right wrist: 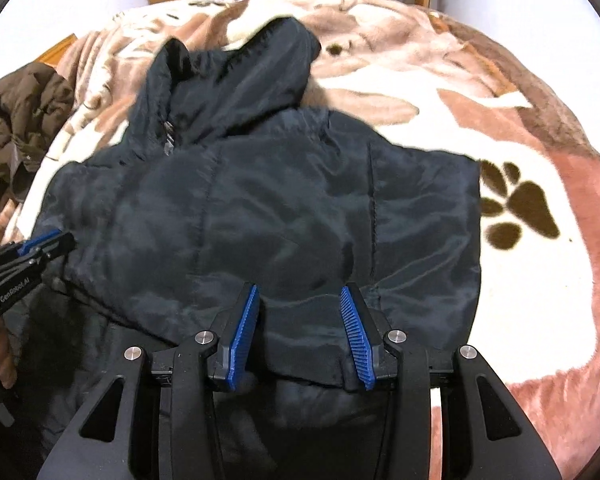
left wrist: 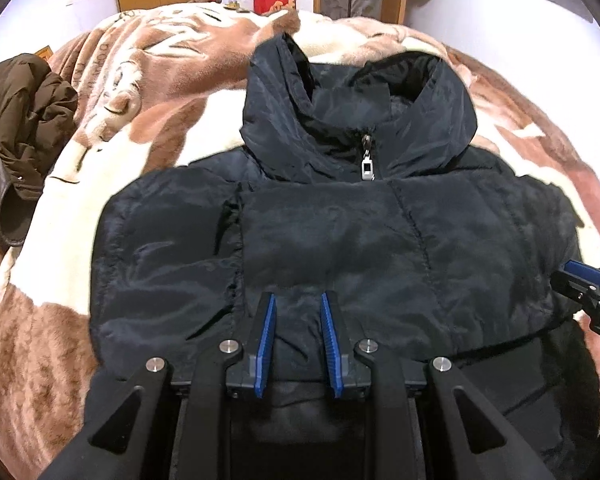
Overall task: Fold large clothes
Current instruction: 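Grasp the folded jacket with both grippers and lift it off the blanket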
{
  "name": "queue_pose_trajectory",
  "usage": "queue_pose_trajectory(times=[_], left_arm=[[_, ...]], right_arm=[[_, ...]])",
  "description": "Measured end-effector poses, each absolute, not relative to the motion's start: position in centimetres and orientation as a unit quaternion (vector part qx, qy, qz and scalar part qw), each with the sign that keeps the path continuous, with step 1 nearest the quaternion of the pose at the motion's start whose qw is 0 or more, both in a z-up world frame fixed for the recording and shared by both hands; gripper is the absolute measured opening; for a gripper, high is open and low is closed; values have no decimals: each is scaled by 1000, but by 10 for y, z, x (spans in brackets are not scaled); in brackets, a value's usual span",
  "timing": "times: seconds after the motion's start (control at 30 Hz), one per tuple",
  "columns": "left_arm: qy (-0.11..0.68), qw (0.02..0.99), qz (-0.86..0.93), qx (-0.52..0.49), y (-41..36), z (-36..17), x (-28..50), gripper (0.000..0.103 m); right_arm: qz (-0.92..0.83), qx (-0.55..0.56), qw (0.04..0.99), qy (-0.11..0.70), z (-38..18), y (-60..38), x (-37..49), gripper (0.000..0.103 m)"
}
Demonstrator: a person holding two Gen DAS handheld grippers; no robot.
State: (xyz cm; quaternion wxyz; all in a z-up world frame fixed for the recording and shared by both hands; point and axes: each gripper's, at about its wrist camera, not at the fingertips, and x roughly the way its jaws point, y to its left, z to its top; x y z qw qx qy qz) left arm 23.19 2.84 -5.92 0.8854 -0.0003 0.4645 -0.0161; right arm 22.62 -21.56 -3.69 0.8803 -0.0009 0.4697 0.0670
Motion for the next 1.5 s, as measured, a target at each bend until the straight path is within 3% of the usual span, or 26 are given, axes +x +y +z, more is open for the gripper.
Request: queue_pose_trajectory(times=[0.37,0.43,0.67,0.83,0.93,1.03,1.5], left_arm=[[438,898,-35,-14,42,-22,229,26],[440,897,-37,-17,45,-21,235,34],[436,898,-45,-37,55,-10,267,41],[428,901,-54,-51,62,2,305,58],[429,900,-55,-58,66,5,333,62],[437,895,-48,-72,71,1,363,63],[458,887,-13,-51,59,-38,486,63]], right_arm=[[101,17,888,447,-8,-193,239,44],[105,14,889,445,-3,-189,245,44],[112,13,897,428,14,-184,275,44],[111,17,902,417,24,-189,312,44],[109,22,900,421,26,-190,344,44],[113,31,897,427,26,-191,372,52],[85,20,886,455,-2,-191,482,52]])
